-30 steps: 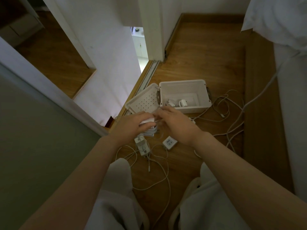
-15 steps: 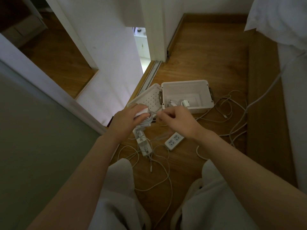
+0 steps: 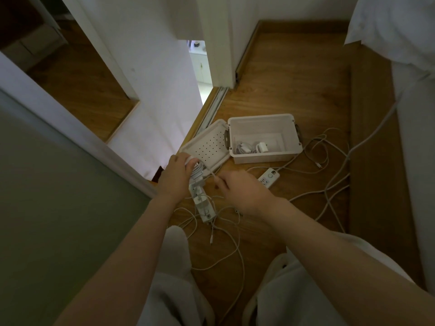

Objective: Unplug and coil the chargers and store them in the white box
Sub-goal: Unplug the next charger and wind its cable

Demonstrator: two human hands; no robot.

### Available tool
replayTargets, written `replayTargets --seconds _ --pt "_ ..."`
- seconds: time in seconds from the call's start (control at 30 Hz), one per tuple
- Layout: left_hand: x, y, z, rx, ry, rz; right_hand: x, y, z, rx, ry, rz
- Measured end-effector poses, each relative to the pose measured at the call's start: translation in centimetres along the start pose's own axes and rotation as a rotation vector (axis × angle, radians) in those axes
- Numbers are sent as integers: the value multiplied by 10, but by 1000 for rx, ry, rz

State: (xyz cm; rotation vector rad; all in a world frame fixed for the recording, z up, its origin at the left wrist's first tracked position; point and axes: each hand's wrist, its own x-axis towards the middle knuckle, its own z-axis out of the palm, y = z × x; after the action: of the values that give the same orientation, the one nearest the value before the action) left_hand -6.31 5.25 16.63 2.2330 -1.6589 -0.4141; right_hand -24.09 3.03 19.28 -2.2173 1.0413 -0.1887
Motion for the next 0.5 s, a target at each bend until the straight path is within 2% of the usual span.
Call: replayTargets --seconds 0.07,0.17,0.23,0.3,0.43,0.5 --pt "1 9 1 -118 -2 -101 -3 -4 6 3 -39 -46" --pt "1 28 -1 -496 90 -280 -4 -6 12 100 -96 -93" --pt "5 38 -1 -736 95 -377 -4 -6 15 140 -135 -111" --pt "7 46 -5 -1037 60 -447 -3 -7 17 174 -155 -113" --pt "2 50 -18 -1889 -79 -512 2 -7 18 240 -136 -144" --pt "-1 49 -24 -2074 -202 -522 3 -3 17 246 -144 -142"
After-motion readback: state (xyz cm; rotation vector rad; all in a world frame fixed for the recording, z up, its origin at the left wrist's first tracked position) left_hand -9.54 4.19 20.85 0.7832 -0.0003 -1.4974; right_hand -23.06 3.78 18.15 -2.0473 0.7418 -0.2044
